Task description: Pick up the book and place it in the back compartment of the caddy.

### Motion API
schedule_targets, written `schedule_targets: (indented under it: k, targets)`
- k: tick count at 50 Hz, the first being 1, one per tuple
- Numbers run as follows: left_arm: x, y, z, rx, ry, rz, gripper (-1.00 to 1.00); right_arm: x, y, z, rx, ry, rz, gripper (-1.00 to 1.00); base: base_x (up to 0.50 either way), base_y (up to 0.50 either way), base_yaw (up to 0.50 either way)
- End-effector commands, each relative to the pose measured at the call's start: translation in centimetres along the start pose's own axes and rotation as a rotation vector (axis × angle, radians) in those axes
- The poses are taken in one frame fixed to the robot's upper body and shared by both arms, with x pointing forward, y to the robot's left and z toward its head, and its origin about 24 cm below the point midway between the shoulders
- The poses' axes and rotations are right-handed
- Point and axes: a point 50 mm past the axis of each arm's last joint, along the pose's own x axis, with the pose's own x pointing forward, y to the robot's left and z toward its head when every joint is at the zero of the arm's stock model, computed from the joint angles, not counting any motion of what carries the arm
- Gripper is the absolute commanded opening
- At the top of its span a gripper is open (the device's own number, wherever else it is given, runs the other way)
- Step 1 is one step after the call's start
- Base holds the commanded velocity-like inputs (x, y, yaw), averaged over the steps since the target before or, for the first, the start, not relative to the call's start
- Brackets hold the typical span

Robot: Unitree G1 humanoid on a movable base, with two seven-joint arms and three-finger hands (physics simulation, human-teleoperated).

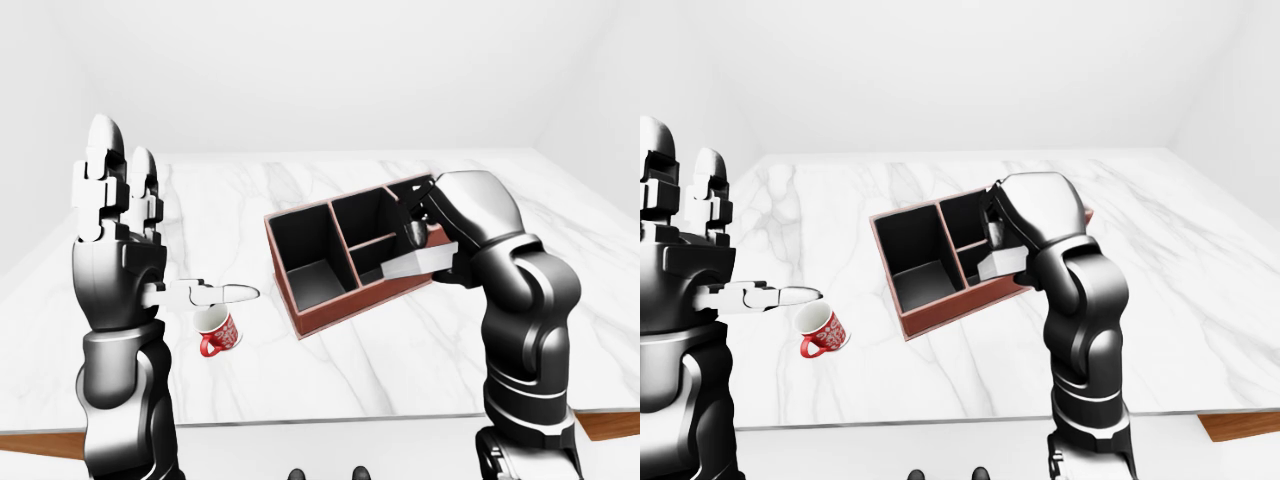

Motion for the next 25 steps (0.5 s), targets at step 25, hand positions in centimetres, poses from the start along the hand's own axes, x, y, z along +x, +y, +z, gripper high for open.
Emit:
schedule_targets:
  k: [25]
  targets:
    - [0.1,0.1,0.2,0.0,-0.01,0.004,1.0,4.2,1.9,-0.9,0.067,-0.003,0.155,-1.0,0.0,0.0,0.0]
